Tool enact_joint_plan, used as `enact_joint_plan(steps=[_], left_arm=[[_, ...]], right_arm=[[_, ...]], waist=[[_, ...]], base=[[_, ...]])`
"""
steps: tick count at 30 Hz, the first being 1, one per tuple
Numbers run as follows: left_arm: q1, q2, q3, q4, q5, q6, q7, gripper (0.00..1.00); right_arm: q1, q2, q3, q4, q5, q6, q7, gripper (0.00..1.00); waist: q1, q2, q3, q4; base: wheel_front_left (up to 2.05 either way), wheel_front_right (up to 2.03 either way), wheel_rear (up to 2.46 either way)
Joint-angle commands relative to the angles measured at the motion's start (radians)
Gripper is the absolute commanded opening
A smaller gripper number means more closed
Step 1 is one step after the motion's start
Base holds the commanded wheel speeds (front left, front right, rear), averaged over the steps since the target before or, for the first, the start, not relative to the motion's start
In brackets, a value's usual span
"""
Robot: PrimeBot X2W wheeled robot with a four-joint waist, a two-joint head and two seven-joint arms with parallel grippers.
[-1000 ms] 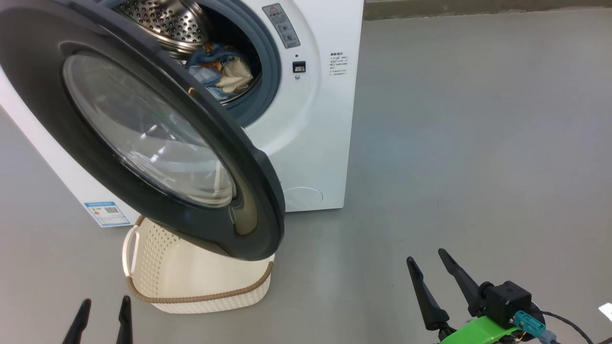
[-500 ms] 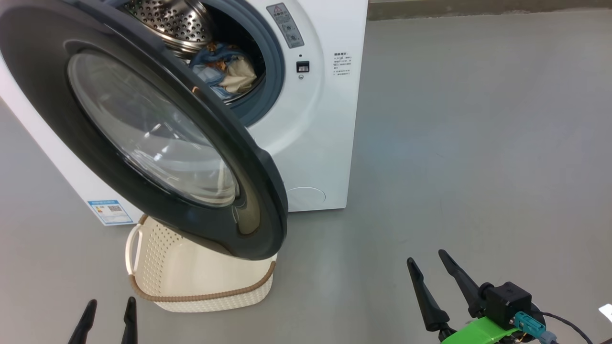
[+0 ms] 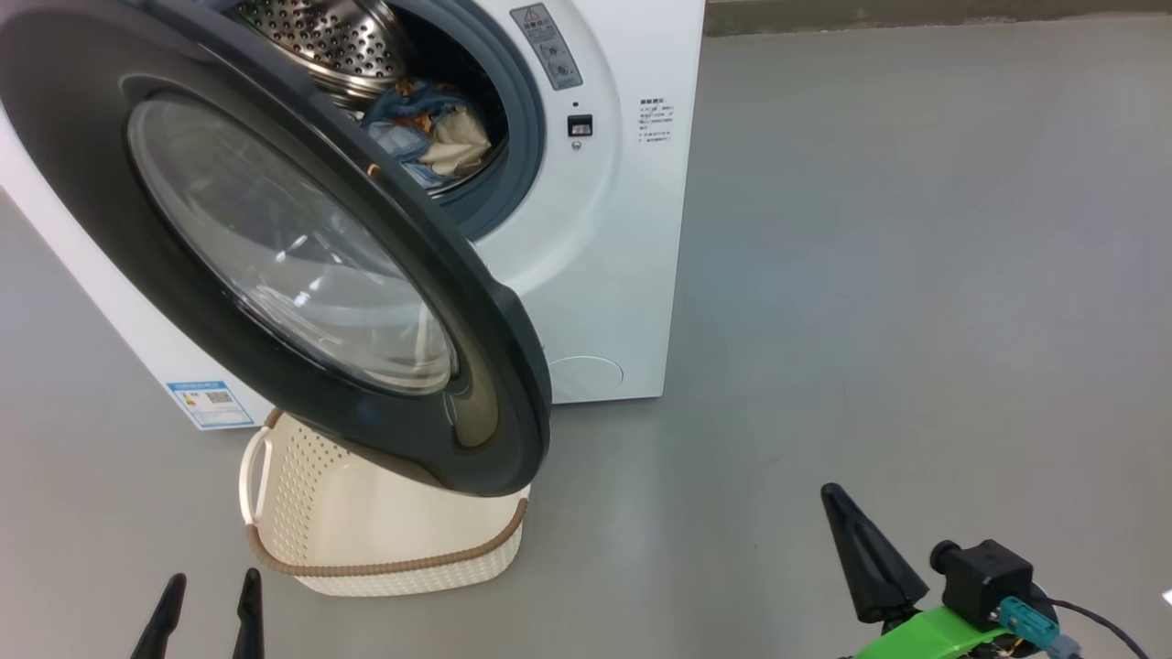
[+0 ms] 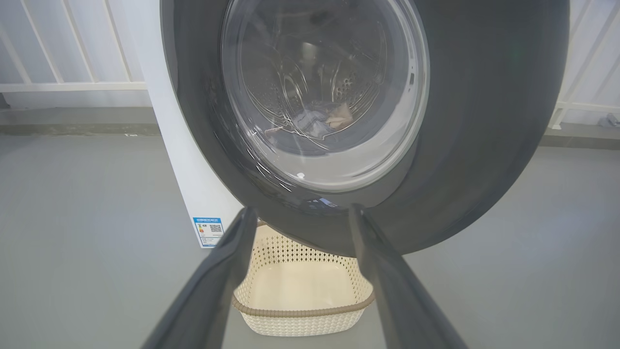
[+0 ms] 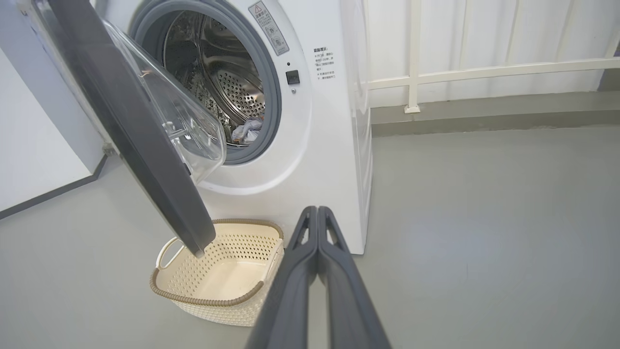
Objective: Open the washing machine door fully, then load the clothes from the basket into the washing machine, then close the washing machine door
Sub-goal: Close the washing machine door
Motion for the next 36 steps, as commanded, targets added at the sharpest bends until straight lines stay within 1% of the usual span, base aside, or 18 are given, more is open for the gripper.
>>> enact_joint_plan(steps=[1, 6, 10, 16, 22, 25, 28, 35, 36], left_arm=[[-0.028, 0.011, 0.034, -0.022, -0.012, -0.001, -0.006, 1.00], [-0.031, 0.007, 0.037, -0.023, -0.015, -0.001, -0.006, 1.00], [-0.036, 0.006, 0.035, -0.020, -0.017, -0.002, -0.006, 1.00], [-0.044, 0.004, 0.026, -0.015, -0.017, -0.002, -0.006, 1.00], [-0.054, 0.000, 0.012, -0.014, -0.020, -0.002, -0.006, 1.00], [-0.059, -0.002, 0.005, -0.012, -0.022, -0.002, -0.006, 1.00], [-0.066, -0.004, -0.001, -0.006, -0.025, -0.002, -0.006, 1.00], [-0.092, -0.009, -0.026, 0.001, -0.031, -0.002, -0.006, 1.00], [-0.092, -0.009, -0.026, 0.001, -0.031, -0.002, -0.006, 1.00]], right_arm=[[-0.002, 0.004, 0.016, -0.029, 0.002, 0.001, -0.008, 0.00], [-0.029, 0.004, -0.014, -0.108, 0.011, 0.001, -0.012, 0.00], [-0.082, 0.004, 0.004, -0.235, 0.020, 0.001, -0.013, 0.00], [-0.186, 0.004, 0.090, -0.426, 0.018, 0.001, -0.013, 0.00], [-0.260, 0.001, 0.230, -0.524, 0.032, 0.001, -0.007, 0.00], [-0.291, 0.000, 0.313, -0.547, 0.049, 0.001, -0.003, 0.00], [-0.320, -0.001, 0.398, -0.538, 0.069, 0.001, 0.004, 0.00], [-0.355, -0.006, 0.587, -0.421, 0.129, 0.001, 0.023, 0.00], [-0.355, -0.006, 0.587, -0.421, 0.129, 0.001, 0.023, 0.00]], waist=[[0.0000, -0.0001, 0.001, 0.001], [0.0000, -0.0001, 0.005, 0.003], [0.0000, -0.0001, 0.007, 0.007], [0.0000, -0.0001, 0.007, 0.022], [0.0000, -0.0001, 0.013, 0.051], [0.0000, -0.0001, 0.018, 0.067], [0.0000, -0.0001, 0.023, 0.086], [0.0000, -0.0001, 0.044, 0.146], [0.0000, -0.0001, 0.044, 0.146]], base=[[0.00, 0.00, 0.00], [0.00, 0.00, 0.00], [0.00, 0.00, 0.00], [0.00, 0.00, 0.00], [0.00, 0.00, 0.00], [0.00, 0.00, 0.00], [0.00, 0.00, 0.00], [0.00, 0.00, 0.00], [0.00, 0.00, 0.00]])
